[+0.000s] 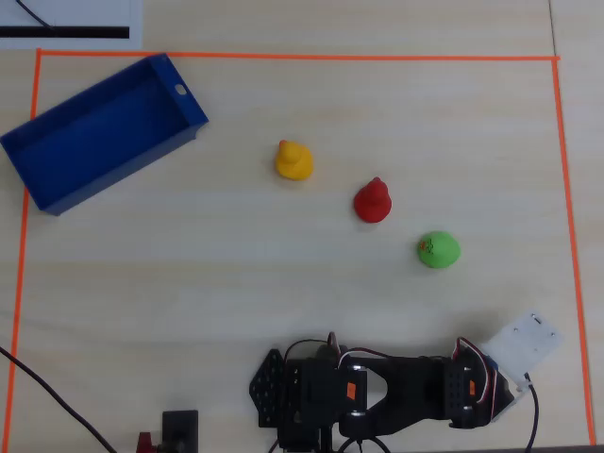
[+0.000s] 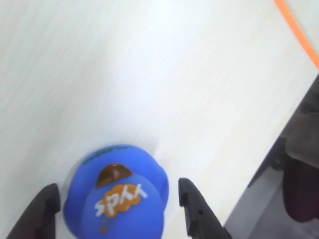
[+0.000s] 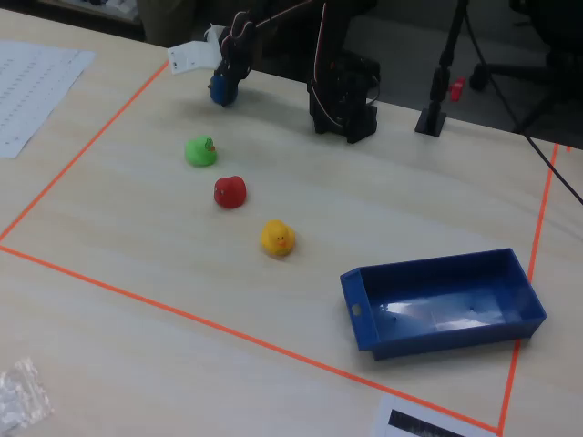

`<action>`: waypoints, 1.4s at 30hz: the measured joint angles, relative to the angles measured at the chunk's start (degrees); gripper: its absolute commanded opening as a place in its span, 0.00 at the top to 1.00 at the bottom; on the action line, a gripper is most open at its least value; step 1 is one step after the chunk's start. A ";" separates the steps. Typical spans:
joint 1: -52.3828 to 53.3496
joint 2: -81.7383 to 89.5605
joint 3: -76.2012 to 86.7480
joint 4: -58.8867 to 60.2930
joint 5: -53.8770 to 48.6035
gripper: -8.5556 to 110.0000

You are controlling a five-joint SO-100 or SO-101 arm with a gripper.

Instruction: Grasp blue duck and put it into box.

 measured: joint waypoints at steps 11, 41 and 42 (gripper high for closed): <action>0.79 -2.99 1.41 -5.89 -0.35 0.93; -71.28 42.19 -14.50 44.38 74.00 0.93; -77.26 43.33 -14.50 44.56 77.78 0.93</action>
